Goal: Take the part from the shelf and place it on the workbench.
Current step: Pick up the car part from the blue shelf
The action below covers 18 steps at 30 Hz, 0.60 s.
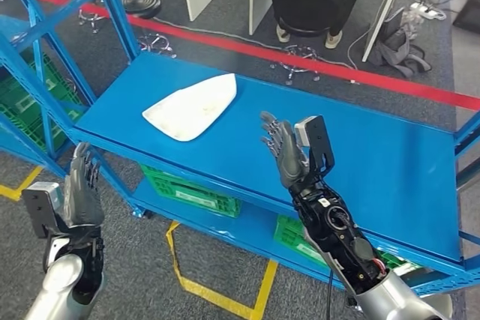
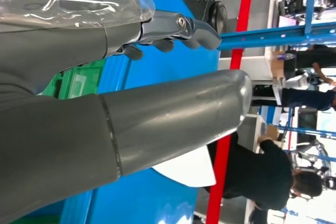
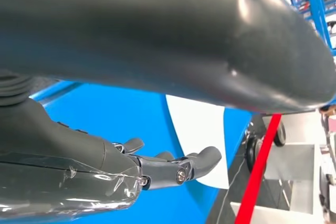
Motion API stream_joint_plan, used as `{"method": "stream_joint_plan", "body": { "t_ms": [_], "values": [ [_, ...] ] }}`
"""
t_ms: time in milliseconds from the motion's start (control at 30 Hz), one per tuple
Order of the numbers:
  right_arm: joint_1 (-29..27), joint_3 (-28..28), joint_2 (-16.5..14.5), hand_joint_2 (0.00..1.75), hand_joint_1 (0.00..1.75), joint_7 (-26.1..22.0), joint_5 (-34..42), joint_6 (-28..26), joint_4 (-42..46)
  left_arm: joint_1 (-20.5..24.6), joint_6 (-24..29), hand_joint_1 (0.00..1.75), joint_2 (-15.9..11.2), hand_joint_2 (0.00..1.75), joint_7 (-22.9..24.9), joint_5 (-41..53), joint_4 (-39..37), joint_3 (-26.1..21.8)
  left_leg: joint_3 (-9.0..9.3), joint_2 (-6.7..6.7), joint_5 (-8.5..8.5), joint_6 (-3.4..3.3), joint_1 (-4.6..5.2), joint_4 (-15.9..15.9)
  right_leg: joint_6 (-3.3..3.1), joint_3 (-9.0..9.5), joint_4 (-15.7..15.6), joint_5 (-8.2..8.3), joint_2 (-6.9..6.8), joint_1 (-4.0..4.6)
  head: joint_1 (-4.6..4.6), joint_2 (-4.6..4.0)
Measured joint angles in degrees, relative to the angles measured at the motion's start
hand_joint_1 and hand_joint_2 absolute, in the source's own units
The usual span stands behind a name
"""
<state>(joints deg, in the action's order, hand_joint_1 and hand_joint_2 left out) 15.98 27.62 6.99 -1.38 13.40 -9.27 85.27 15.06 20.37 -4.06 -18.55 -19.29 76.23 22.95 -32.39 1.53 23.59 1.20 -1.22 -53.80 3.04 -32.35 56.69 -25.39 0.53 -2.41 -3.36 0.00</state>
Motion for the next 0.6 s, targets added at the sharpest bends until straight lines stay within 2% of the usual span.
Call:
{"method": "stream_joint_plan", "body": {
  "t_ms": [33, 133, 167, 200, 233, 300, 333, 367, 400, 433, 467, 500, 533, 567, 600],
  "values": [
    [-0.04, 0.03, -0.01, 0.0, 0.0, 0.01, 0.0, 0.01, -0.04, -0.01, 0.0, 0.0, -0.02, 0.0, 0.03, 0.01, 0.06, 0.0, -0.25, 0.13, 0.09, 0.36, 0.04, -0.24, -0.26, 0.4, -0.73, -0.3, 0.24, 0.09, 0.11, 0.0],
    [-0.03, 0.08, -0.01, 0.0, 0.0, -0.03, 0.01, 0.01, -0.03, -0.14, 0.0, 0.0, -0.07, 0.0, 0.08, 0.03, 0.28, 0.0, -0.36, 0.16, 0.19, 1.23, -0.35, -0.3, -1.78, 0.64, -0.74, -0.44, 0.29, 0.53, 0.85, 0.0],
    [0.06, 0.08, -0.01, 0.0, 0.0, -0.05, 0.01, 0.02, 0.01, -0.16, -0.01, 0.0, -0.1, 0.0, 0.09, 0.06, 0.37, 0.0, -0.52, -0.14, 0.53, 1.46, -0.47, -0.9, -2.2, 0.87, -0.78, -0.49, 0.27, 0.61, 1.06, 0.0],
    [0.14, 0.07, -0.02, 0.0, 0.0, -0.08, 0.02, 0.01, 0.04, -0.14, -0.03, 0.0, -0.15, 0.0, 0.11, 0.11, 0.48, 0.0, -1.55, -0.52, 1.5, 1.58, -0.48, -3.11, -2.58, 1.19, -0.87, -0.59, 0.2, 0.63, 1.4, 0.0],
    [0.16, 0.07, -0.02, 0.0, 0.0, -0.09, 0.04, 0.03, 0.07, -0.13, -0.05, 0.0, -0.19, 0.0, 0.16, 0.17, 0.57, 0.0, -3.28, -0.9, 2.81, 1.59, -0.42, -6.48, -2.88, 1.46, -0.9, -0.75, 0.11, 0.7, 1.78, 0.0],
    [0.15, 0.09, -0.02, 0.0, 0.0, -0.11, 0.07, 0.09, 0.08, -0.25, -0.08, 0.0, -0.25, 0.0, 0.32, 0.27, 0.69, 0.0, -8.67, -1.19, 5.91, 1.46, -0.26, -15.72, -3.39, 1.94, -0.91, -1.2, -0.09, 1.01, 2.4, 0.0],
    [0.13, 0.1, -0.02, 0.0, 0.0, -0.11, 0.12, 0.14, 0.08, -0.38, -0.08, 0.0, -0.27, 0.0, 0.41, 0.29, 0.7, 0.0, -11.03, -1.19, 6.54, 1.28, -0.2, -19.06, -3.54, 2.16, -0.91, -1.44, -0.14, 1.19, 2.49, 0.0],
    [0.12, 0.11, -0.02, 0.0, 0.0, -0.11, 0.22, 0.19, 0.08, -0.51, -0.08, 0.0, -0.32, 0.0, 0.46, 0.3, 0.71, 0.0, -12.54, -1.18, 6.19, 1.02, -0.11, -20.58, -3.64, 2.43, -0.91, -1.71, -0.17, 1.35, 2.53, 0.0],
    [0.12, 0.12, -0.02, 0.0, 0.0, -0.11, 0.34, 0.22, 0.08, -0.6, -0.08, 0.0, -0.36, 0.0, 0.49, 0.31, 0.72, 0.0, -12.98, -1.18, 4.96, 0.7, 0.03, -20.13, -3.69, 2.75, -0.91, -1.99, -0.17, 1.47, 2.54, 0.0],
    [0.13, 0.12, -0.02, 0.0, 0.0, -0.11, 0.48, 0.25, 0.08, -0.62, -0.08, 0.0, -0.39, 0.0, 0.49, 0.33, 0.73, 0.0, -11.98, -1.17, 2.71, 0.34, 0.21, -17.08, -3.68, 3.15, -0.91, -2.3, -0.15, 1.52, 2.54, 0.0],
    [0.16, 0.12, -0.02, 0.0, 0.0, -0.13, 0.59, 0.28, 0.08, -0.61, -0.08, 0.0, -0.44, 0.0, 0.49, 0.36, 0.77, -0.01, -10.0, -1.2, -0.08, -0.03, 0.44, -12.27, -3.61, 3.64, -0.92, -2.69, -0.14, 1.53, 2.55, 0.0],
    [0.23, 0.12, -0.02, 0.0, 0.0, -0.16, 0.65, 0.34, 0.07, -0.57, -0.08, 0.0, -0.47, 0.0, 0.49, 0.4, 0.81, -0.01, -7.96, -1.24, -1.92, -0.33, 0.69, -7.95, -3.45, 3.96, -0.99, -3.07, -0.14, 1.6, 2.61, -0.01],
    [0.35, 0.12, -0.02, 0.0, 0.0, -0.18, 0.67, 0.42, 0.05, -0.52, -0.1, 0.0, -0.49, 0.0, 0.49, 0.43, 0.87, -0.02, -6.28, -1.27, -3.23, -0.56, 0.98, -4.17, -3.23, 4.18, -1.03, -3.43, -0.11, 1.7, 2.68, -0.01],
    [0.47, 0.13, -0.02, 0.0, 0.0, -0.19, 0.69, 0.48, 0.02, -0.51, -0.18, 0.0, -0.51, 0.0, 0.48, 0.45, 0.94, -0.02, -5.27, -1.27, -3.6, -0.76, 1.21, -1.98, -2.94, 4.29, -1.18, -3.72, -0.11, 1.72, 2.71, -0.01],
    [0.59, 0.14, -0.02, 0.0, 0.0, -0.2, 0.69, 0.51, -0.01, -0.5, -0.29, 0.0, -0.52, 0.0, 0.46, 0.45, 0.99, -0.02, -5.01, -1.24, -3.07, -0.91, 1.39, -1.6, -2.62, 4.32, -1.44, -3.9, -0.12, 1.77, 2.73, -0.01]
  ]
}}
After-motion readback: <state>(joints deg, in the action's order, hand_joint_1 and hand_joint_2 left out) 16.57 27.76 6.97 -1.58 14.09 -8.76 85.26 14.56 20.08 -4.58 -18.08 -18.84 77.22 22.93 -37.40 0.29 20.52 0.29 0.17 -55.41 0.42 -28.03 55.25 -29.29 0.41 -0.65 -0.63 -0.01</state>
